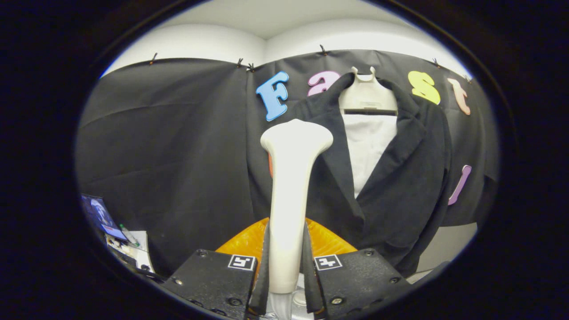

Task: Iron the clothes twice with a garment steamer, once on the left side and once on the right side.

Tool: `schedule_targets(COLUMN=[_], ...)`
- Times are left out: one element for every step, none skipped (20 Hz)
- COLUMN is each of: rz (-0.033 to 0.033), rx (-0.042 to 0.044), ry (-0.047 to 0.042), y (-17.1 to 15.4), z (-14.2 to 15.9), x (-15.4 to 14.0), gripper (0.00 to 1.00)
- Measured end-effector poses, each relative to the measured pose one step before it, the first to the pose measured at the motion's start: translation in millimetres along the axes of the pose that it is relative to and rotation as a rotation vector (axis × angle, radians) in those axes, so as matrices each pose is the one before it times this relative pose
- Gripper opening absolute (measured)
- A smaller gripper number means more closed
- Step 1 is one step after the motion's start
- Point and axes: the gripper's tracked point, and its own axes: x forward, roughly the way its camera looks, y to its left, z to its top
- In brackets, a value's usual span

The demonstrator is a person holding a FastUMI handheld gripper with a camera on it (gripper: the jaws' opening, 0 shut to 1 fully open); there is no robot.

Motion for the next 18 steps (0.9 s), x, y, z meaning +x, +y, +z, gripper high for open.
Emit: schedule_targets(rz=[-0.00853, -0.0094, -0.00715, -0.00078, 0.00246, 0.00169, -0.0003, -0.00187, -0.00105, 0.00001, -0.00155, -0.00272, -0.00113, -0.00055, 0.00015, 0.00056, -0.00055, -0.00067], rx=[0.0015, 0.00051, -0.00103, -0.00022, -0.00248, -0.00241, -0.00399, -0.00345, -0.00026, 0.00296, 0.00423, 0.00139, 0.00182, -0.00094, -0.00207, -0.00066, -0.00024, 0.00202], ry=[-0.00577, -0.00256, 0.00207, 0.00227, 0.00808, 0.01046, 0.01298, 0.01352, 0.01452, 0.01455, 0.01425, 0.01345, 0.01126, 0.00918, 0.00741, 0.007, 0.00686, 0.00692], y=[-2.81, -2.97, -2.14, -0.32, 0.11, -0.42, -1.19, -2.29, -1.58, -1.34, -2.42, -2.5, -2.28, -1.27, -1.4, -1.3, -0.63, -1.27], z=[5.32, 3.22, 2.23, -0.27, -1.59, -3.6, -5.14, -6.97, -5.81, -7.43, -6.81, -6.36, -6.19, -5.71, -4.68, -4.42, -4.47, -4.64], x=[5.7, 5.86, 4.75, 4.98, 4.5, 4.45, 4.09, 3.13, 4.1, 1.77, 2.32, 1.1, 1.17, -0.03, -0.64, 0.45, -1.11, -1.52], gripper=[0.35, 0.35, 0.35, 0.35, 0.35, 0.35, 0.35, 0.35, 0.35, 0.35, 0.35, 0.35, 0.35, 0.35, 0.35, 0.35, 0.35, 0.35])
